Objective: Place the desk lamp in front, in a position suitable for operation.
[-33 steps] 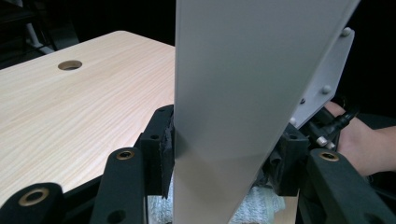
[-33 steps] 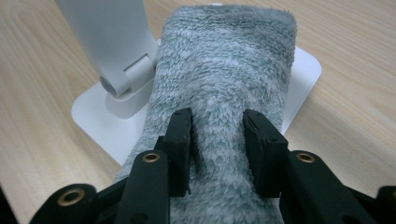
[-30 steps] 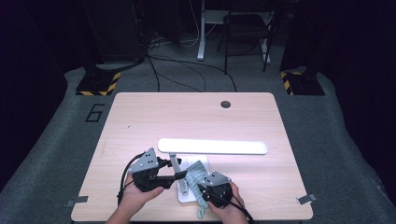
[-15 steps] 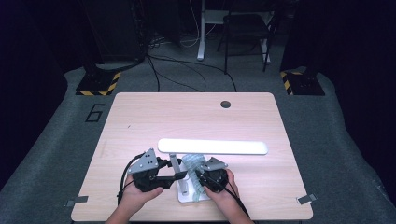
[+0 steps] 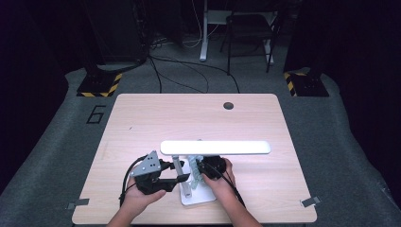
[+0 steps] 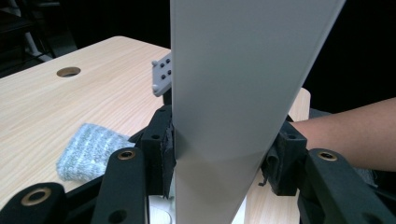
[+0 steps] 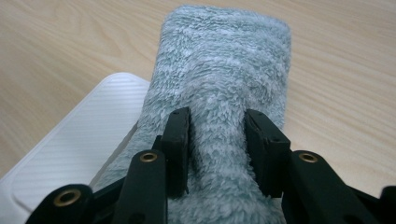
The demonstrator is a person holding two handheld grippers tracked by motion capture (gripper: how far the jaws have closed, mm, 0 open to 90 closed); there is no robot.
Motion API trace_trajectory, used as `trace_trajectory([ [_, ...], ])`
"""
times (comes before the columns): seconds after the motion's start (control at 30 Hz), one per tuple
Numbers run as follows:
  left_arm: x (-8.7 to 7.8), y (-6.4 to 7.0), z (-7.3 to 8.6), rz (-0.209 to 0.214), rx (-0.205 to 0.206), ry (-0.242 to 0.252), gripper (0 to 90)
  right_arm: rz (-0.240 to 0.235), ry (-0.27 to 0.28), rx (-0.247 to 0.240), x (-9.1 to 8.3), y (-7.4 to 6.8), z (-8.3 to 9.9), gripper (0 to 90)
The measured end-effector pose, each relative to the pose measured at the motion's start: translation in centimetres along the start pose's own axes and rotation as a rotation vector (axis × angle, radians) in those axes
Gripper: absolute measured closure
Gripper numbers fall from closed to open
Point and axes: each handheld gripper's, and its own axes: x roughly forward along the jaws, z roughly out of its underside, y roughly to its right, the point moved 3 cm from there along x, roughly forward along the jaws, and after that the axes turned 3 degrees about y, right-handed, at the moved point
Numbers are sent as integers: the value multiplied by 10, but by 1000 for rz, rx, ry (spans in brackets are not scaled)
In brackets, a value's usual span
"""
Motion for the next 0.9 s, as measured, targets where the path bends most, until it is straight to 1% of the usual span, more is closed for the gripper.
trace_trajectory([
  [0.1,0,0,0,1,-1,3,522,9,4,18,4,1,-2,628],
  [0.13,0,0,0,0,-1,3,522,6,5,17,5,1,-3,628],
  [0.2,0,0,0,-9,-8,6,523,9,2,27,5,2,-3,628],
  [0.23,1,1,0,-15,-4,9,524,5,4,29,5,1,-3,629],
  [0.27,0,1,0,-17,2,-2,525,6,1,32,4,0,-3,629],
  [0.3,1,2,0,-30,3,4,526,2,3,24,3,0,-2,629],
  [0.37,1,2,0,-33,2,4,527,-6,-3,27,0,-2,-1,628],
  [0.43,1,2,0,-36,2,4,528,-9,-5,18,-5,-5,1,628],
  [0.47,0,2,0,-36,4,3,528,-14,-4,-2,-8,-7,4,628],
  [0.53,0,2,1,-37,4,5,529,-19,0,-10,-11,-8,6,628],
  [0.57,0,2,1,-38,4,7,529,-27,4,-22,-14,-9,9,628],
  [0.6,0,2,1,-40,0,9,530,-44,4,-46,-25,-14,16,628],
  [0.63,0,2,1,-42,2,6,530,-44,4,-46,-25,-14,16,628],
  [0.67,0,2,1,-40,3,3,531,-58,-1,-60,-32,-17,21,628],
  [0.7,0,2,1,-40,4,1,531,-66,-5,-68,-35,-18,23,627],
  [0.8,0,2,1,-44,5,1,532,-87,-18,-74,-48,-24,32,628],
  [0.9,0,3,1,-50,6,3,533,-107,-25,-99,-62,-31,41,628],
])
